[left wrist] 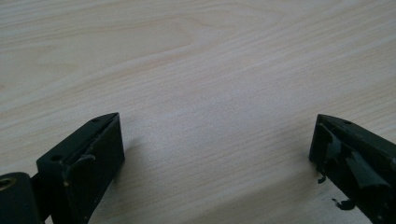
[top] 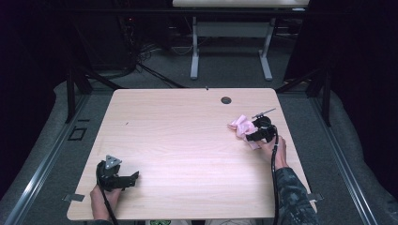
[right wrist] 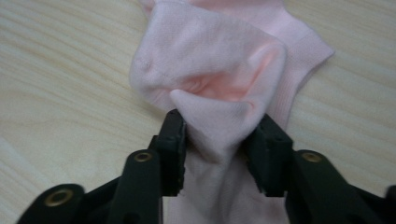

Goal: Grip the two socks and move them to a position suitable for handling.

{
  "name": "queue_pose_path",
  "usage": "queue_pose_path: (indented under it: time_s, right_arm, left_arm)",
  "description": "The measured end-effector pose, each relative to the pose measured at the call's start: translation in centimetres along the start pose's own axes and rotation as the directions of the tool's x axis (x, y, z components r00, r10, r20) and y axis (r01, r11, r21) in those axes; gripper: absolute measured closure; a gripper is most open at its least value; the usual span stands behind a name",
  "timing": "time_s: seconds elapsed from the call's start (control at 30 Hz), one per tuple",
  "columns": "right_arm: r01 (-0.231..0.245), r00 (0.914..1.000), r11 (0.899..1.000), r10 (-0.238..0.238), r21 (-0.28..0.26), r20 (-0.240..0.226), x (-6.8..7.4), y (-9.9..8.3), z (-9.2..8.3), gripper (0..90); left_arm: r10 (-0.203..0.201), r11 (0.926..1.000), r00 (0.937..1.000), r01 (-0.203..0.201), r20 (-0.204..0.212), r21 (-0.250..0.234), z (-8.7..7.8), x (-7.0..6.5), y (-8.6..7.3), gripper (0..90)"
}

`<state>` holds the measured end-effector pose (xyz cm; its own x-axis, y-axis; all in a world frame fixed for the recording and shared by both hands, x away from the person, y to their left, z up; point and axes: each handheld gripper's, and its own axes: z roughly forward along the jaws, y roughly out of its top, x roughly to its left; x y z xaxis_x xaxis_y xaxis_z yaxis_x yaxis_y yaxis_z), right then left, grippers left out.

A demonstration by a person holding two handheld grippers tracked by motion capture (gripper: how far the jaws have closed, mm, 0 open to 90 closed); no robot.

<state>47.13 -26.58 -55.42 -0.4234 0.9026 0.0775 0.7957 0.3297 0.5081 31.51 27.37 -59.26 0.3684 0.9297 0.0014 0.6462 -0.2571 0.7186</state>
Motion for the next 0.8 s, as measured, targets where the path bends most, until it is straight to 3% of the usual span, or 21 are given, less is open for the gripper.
queue_pose_path:
  time_s: [0.13,0.33,0.57,0.6,0.63,0.77,0.8]
  right_arm:
    - [-0.033,0.9991,0.999,0.033,-0.006,-0.025,-0.2,-0.3,-0.2,76.7]
    - [-0.056,0.9971,0.997,0.053,-0.048,-0.055,-0.2,-0.6,-1.4,80.0]
    - [-0.022,0.9962,0.991,0.011,-0.131,-0.086,1.1,-0.8,-5.7,80.0]
    - [-0.022,0.9962,0.991,0.011,-0.131,-0.086,1.1,-0.8,-5.7,80.0]
    - [-0.013,0.9927,0.988,-0.005,-0.153,-0.121,1.9,-1.0,-7.2,80.0]
    - [0.016,0.9882,0.986,-0.040,-0.164,-0.148,3.0,-1.5,-8.5,79.9]
    - [0.024,0.9814,0.985,-0.056,-0.171,-0.184,3.6,-1.9,-9.0,79.9]
  left_arm:
    - [0.000,1.0000,1.0000,0.000,0.000,0.000,0.0,0.0,0.0,3.0]
    - [0.000,1.0000,1.0000,0.000,0.000,0.000,0.0,0.0,0.0,3.0]
    - [0.001,1.0000,1.0000,-0.001,0.000,0.001,0.0,0.0,0.0,3.0]
    - [0.001,1.0000,1.0000,-0.001,0.000,0.001,0.0,0.0,0.0,3.0]
    - [0.001,1.0000,1.0000,-0.001,0.000,0.000,0.0,0.0,0.0,3.0]
    - [0.002,1.0000,1.0000,-0.002,0.000,0.001,0.0,0.0,0.0,3.1]
    - [0.003,1.0000,1.0000,-0.003,0.001,0.000,0.0,0.0,0.0,3.3]
